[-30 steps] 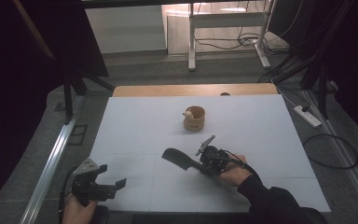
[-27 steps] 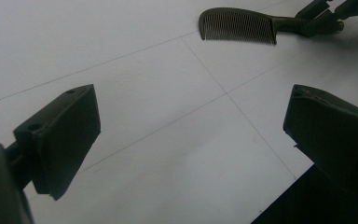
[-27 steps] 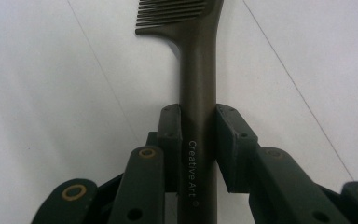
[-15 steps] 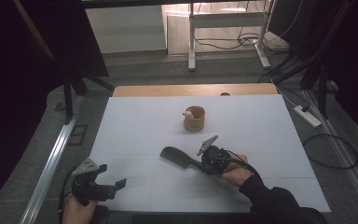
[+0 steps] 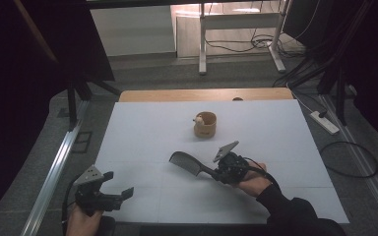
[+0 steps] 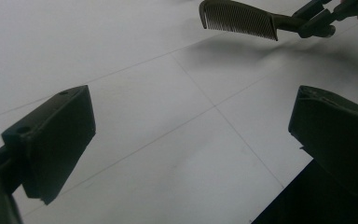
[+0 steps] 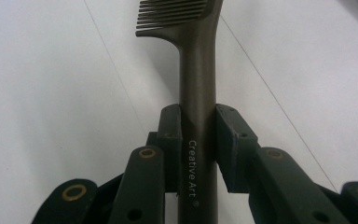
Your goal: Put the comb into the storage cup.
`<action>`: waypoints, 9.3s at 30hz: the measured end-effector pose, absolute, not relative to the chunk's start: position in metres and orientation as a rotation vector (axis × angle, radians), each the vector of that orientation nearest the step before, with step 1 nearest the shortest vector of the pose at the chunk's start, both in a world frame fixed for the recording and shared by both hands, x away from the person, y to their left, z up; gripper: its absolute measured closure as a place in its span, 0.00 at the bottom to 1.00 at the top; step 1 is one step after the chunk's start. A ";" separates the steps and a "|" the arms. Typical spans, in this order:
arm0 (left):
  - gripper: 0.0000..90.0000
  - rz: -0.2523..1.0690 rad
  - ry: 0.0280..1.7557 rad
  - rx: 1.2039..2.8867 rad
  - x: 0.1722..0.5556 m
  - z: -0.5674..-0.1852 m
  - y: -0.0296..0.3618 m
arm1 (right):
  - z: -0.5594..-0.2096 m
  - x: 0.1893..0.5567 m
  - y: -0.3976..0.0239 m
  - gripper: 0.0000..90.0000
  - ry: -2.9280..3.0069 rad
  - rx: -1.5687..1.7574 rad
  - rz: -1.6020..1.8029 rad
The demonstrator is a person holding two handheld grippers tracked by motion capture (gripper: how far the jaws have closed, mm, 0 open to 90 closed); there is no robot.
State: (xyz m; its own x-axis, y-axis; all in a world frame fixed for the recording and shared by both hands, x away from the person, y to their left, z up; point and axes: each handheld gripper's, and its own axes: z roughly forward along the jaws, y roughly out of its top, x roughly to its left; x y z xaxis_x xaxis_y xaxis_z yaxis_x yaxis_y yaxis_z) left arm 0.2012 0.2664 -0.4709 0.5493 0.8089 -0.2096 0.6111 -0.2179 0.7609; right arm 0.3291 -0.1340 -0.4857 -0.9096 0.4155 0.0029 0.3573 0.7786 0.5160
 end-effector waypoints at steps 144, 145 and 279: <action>0.39 -0.461 0.734 1.817 0.347 -0.421 0.139 | -0.443 0.265 -0.184 0.81 2.486 0.359 1.211; 0.44 -0.471 0.739 1.818 0.347 -0.421 0.139 | -0.443 0.264 -0.184 0.81 2.485 0.358 1.210; 0.93 -0.280 0.937 1.772 0.401 -0.371 0.196 | -0.452 0.276 -0.254 0.00 2.493 0.910 1.042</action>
State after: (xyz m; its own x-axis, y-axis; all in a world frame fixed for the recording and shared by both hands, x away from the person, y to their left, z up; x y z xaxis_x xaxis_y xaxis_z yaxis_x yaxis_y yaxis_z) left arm 0.4007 0.1958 -0.3706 0.6643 0.4586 -0.5902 0.7071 -0.1297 0.6951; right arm 0.2760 -0.2538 -0.4518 -0.7586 0.6512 -0.0221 0.4418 0.5390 0.7171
